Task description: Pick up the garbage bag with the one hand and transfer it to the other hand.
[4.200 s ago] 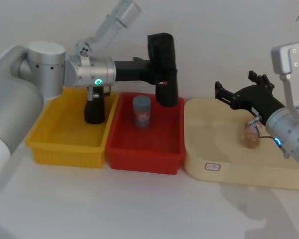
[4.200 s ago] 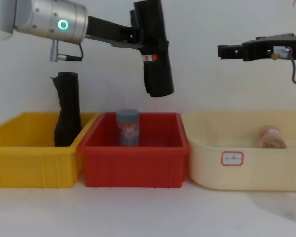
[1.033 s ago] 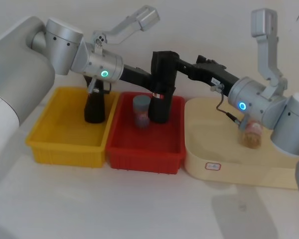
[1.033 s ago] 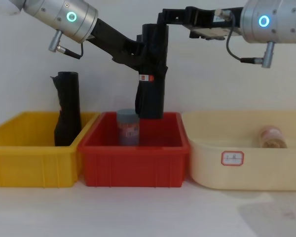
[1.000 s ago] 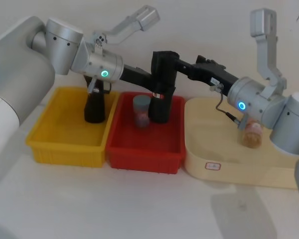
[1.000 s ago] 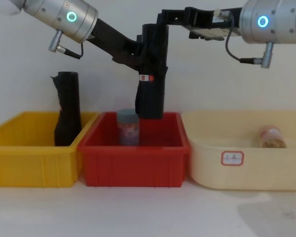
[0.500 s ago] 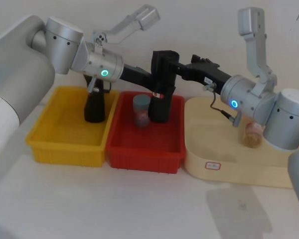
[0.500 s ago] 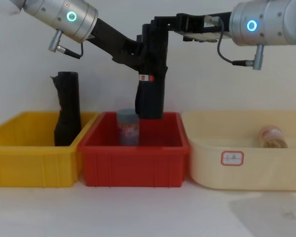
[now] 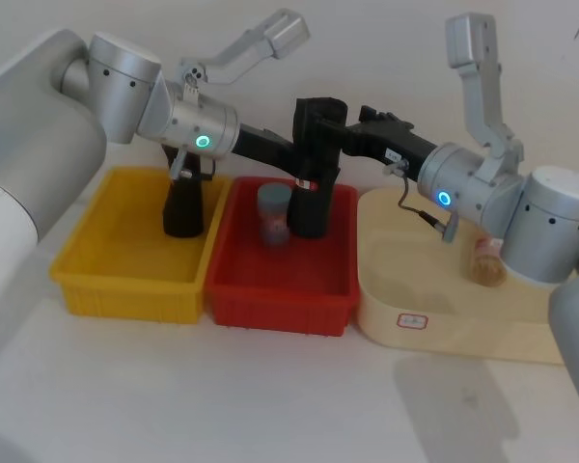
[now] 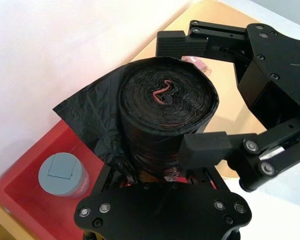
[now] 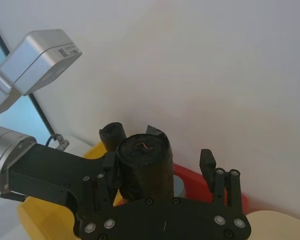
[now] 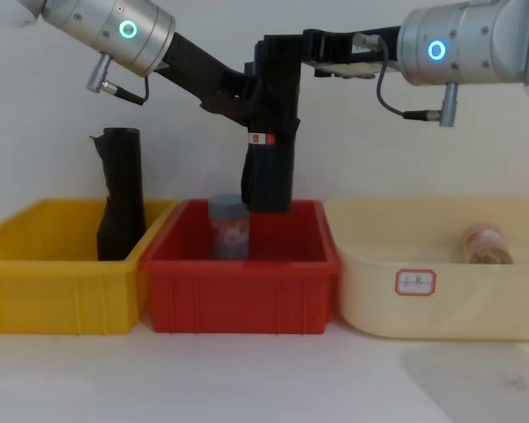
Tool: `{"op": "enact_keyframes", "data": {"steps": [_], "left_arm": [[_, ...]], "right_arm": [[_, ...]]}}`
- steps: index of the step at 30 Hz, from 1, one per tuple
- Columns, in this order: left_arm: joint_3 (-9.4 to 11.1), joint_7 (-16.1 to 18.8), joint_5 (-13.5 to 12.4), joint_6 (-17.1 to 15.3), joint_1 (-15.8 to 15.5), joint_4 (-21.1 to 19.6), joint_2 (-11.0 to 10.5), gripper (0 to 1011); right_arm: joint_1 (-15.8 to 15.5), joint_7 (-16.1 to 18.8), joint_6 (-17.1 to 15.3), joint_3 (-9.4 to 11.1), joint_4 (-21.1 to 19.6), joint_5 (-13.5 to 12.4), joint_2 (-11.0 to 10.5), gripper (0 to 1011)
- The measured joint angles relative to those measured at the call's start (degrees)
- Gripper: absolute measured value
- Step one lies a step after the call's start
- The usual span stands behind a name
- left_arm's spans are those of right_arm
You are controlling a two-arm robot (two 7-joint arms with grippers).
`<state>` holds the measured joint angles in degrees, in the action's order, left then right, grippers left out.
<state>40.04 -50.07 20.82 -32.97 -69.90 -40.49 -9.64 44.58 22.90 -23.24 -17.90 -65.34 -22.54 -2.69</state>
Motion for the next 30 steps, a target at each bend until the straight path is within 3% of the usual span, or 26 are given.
{"op": "enact_keyframes", "data": {"steps": [30], "left_arm": [[0.0,0.0,0.0,0.0,0.0,0.0,0.0,407]], "right_arm": [[4.9,3.8,4.3,-2.7,9.5,-1.1,1.1,1000]]}}
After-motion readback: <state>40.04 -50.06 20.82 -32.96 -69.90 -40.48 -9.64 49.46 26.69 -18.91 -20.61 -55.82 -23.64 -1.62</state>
